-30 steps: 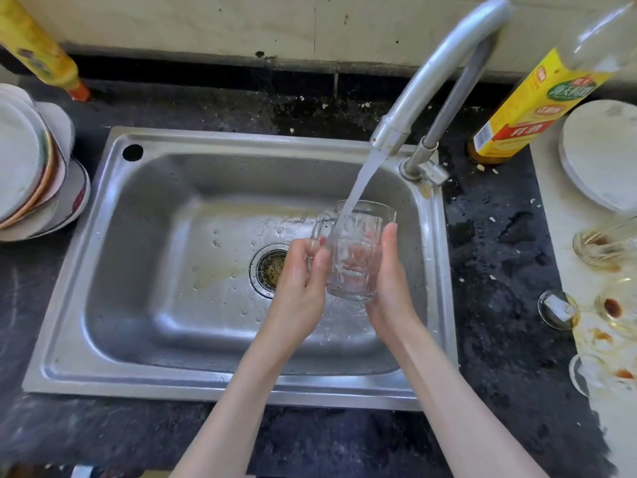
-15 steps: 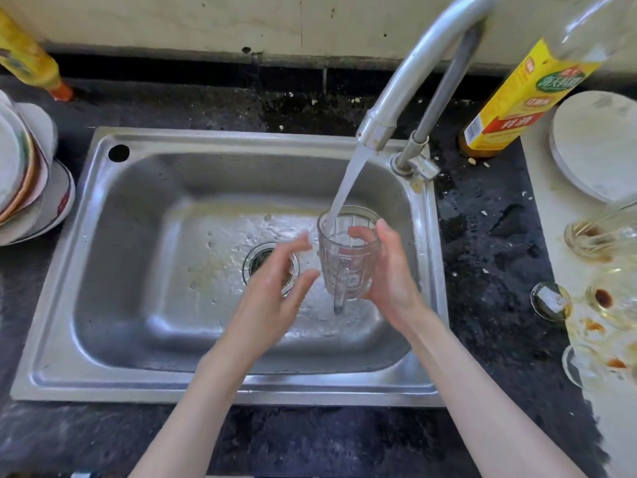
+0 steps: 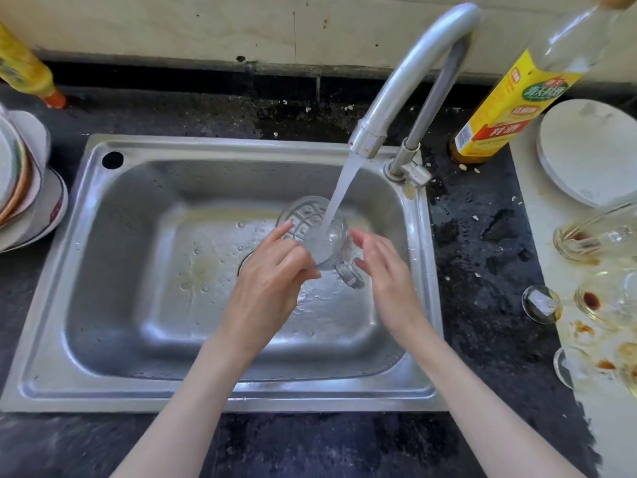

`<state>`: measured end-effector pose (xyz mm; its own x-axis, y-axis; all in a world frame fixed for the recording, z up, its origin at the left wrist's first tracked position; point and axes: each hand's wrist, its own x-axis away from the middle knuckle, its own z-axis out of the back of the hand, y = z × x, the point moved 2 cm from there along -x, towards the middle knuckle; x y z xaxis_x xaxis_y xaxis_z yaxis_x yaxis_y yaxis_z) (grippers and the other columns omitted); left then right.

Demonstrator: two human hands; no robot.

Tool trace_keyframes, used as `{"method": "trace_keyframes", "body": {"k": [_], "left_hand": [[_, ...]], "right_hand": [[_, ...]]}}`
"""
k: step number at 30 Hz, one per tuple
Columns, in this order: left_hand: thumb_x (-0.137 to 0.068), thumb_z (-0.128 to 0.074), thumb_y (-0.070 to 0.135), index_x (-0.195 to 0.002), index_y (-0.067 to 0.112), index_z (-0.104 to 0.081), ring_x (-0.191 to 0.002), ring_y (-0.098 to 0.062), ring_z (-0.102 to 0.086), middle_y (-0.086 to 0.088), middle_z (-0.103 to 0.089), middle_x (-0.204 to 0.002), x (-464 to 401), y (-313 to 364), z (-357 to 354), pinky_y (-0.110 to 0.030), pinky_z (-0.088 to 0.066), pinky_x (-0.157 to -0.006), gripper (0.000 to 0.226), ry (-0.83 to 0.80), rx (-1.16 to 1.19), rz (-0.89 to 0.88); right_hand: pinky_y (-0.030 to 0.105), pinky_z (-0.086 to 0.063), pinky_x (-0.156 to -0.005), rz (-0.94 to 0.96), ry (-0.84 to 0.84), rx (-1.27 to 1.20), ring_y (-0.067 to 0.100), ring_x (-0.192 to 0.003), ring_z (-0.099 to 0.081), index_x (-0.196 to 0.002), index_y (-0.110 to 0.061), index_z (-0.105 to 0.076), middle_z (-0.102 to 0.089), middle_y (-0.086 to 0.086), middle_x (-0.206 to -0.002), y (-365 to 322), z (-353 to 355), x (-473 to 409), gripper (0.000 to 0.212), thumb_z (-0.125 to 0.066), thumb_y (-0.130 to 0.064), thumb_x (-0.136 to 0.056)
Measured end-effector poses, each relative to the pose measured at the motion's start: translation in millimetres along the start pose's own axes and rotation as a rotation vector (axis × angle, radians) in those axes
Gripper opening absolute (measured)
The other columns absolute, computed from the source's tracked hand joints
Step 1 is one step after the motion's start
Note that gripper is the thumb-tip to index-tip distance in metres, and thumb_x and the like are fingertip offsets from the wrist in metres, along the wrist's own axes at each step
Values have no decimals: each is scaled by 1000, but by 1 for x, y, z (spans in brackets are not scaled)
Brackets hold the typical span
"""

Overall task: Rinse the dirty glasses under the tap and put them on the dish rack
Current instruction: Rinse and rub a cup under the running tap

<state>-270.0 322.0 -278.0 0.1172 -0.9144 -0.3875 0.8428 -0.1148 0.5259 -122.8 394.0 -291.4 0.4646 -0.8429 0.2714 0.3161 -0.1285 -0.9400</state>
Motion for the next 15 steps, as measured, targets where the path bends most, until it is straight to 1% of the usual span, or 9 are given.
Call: {"method": "trace_keyframes", "body": {"k": [1,3,5,8,10,12,13,14,15], "left_hand": [[-85,-58,4,-66,-4,-56,-64,-30,-53,-13,-57,-66,0,-1,0,-28,-31,-109,20,34,-7,9],[-83,-61,2,-65,-5,-57,-66,-29,-52,-13,-58,-66,-2,-2,2,-30,-36,-105,20,99,-26,21],[-82,-63,2,-66,-4,-58,-68,-28,-52,-13,-59,-67,-3,-1,4,-28,-39,-99,18,104,-41,8],[-80,-65,9,-69,2,-58,-72,-24,-51,-6,-60,-67,-10,6,8,-19,-36,-84,15,15,-41,46],[-83,-62,21,-80,11,-61,-74,-23,-57,2,-65,-71,-16,10,7,-20,-38,-73,11,-132,-67,125],[-89,-56,32,-98,25,-64,-88,-19,-63,11,-71,-88,-27,6,-1,-27,-47,-75,14,-396,-76,213],[-90,-56,33,-105,28,-64,-91,-12,-63,14,-70,-94,-32,5,-5,-28,-48,-79,18,-571,12,297],[-90,-56,30,-107,26,-65,-86,-4,-61,15,-67,-94,-37,2,-11,-27,-47,-81,19,-677,152,342],[-89,-57,24,-103,18,-65,-77,-2,-57,12,-64,-88,-43,5,-11,-27,-45,-79,17,-799,329,404]], "right_hand": [[31,-43,-101,39,33,20,1,-111,-53,-114,-27,-56,-58,-9,-116,-1,-1,6,35,-39,-45,-90],[23,-47,-85,140,21,98,4,-90,-59,-93,-23,-62,-64,-7,-93,-6,-4,15,25,-45,-40,-89],[20,-43,-73,217,-30,130,7,-77,-55,-80,-17,-61,-59,-8,-77,-9,-9,16,31,-43,-40,-88],[19,-34,-64,169,-42,-33,9,-65,-41,-68,-15,-48,-44,-3,-65,-18,-9,9,26,-45,-29,-90],[22,-32,-64,105,-24,-101,10,-65,-38,-66,-12,-46,-41,1,-65,-21,-4,1,26,-43,-26,-89],[29,-32,-65,84,-31,-51,14,-66,-39,-65,-6,-49,-42,4,-65,-22,1,-8,33,-44,-30,-87],[30,-31,-64,90,-49,5,15,-64,-39,-65,0,-49,-42,6,-63,-23,3,-12,39,-44,-33,-86],[31,-30,-61,107,-63,70,14,-62,-38,-66,6,-49,-42,8,-62,-25,4,-16,46,-45,-35,-86],[32,-29,-59,123,-75,127,14,-60,-37,-69,10,-50,-42,12,-61,-28,5,-19,50,-45,-37,-85]]}}
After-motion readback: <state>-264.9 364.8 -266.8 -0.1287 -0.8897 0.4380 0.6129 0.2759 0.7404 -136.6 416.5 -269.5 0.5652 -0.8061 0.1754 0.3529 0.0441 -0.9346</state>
